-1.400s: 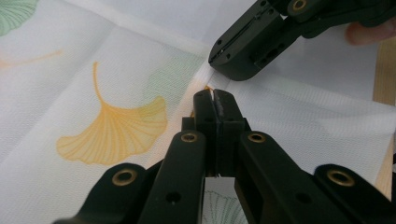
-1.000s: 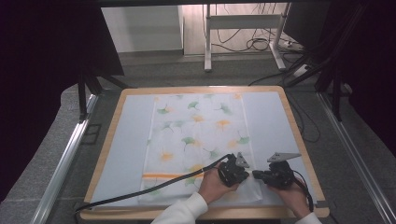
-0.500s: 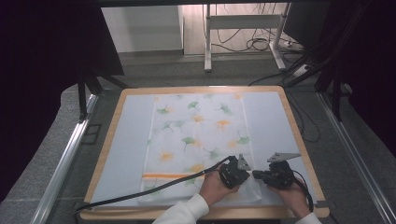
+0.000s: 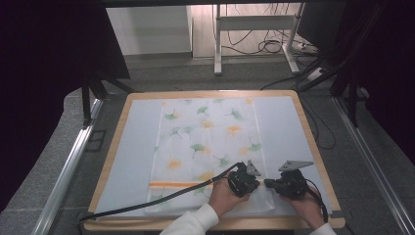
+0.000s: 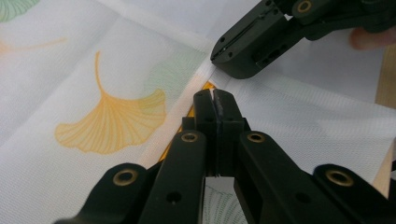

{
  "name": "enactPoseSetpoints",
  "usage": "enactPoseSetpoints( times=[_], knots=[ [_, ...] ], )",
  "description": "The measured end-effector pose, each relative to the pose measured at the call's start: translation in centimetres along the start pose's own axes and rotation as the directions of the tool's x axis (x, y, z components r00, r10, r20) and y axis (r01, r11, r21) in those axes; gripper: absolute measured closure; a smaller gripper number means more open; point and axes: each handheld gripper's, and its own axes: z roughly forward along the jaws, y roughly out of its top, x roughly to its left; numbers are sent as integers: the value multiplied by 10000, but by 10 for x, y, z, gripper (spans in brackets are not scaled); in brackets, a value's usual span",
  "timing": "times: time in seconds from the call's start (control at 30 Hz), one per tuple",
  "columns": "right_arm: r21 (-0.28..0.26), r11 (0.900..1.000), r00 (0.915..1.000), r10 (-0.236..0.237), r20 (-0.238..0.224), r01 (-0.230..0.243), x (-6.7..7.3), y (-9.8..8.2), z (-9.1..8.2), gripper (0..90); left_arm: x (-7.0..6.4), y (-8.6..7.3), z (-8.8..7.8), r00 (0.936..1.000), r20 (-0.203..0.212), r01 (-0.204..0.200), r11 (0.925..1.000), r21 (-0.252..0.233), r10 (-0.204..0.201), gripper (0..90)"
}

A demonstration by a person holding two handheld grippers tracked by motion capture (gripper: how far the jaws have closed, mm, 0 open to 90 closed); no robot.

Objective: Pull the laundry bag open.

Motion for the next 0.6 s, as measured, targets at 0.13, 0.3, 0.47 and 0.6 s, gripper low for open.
enactPoseSetpoints(
  times=[0.13,0.3,0.47,0.6],
  knots=[
    [29,10000,10000,-81,54,81,1,0,0,894,0,0,-1,9999,-98,-107,9999,40,107,900],
    [62,9999,10000,-86,13,86,1,0,0,894,0,-2,-4,9994,-303,-178,9997,171,184,900],
    [35,10000,10000,-85,45,84,1,0,0,894,5,-8,-9,9998,-186,29,10000,50,-28,900],
    [38,10000,10000,-84,37,84,1,0,0,895,6,-11,-12,9998,-208,10,10000,2,-10,900]
  ],
)
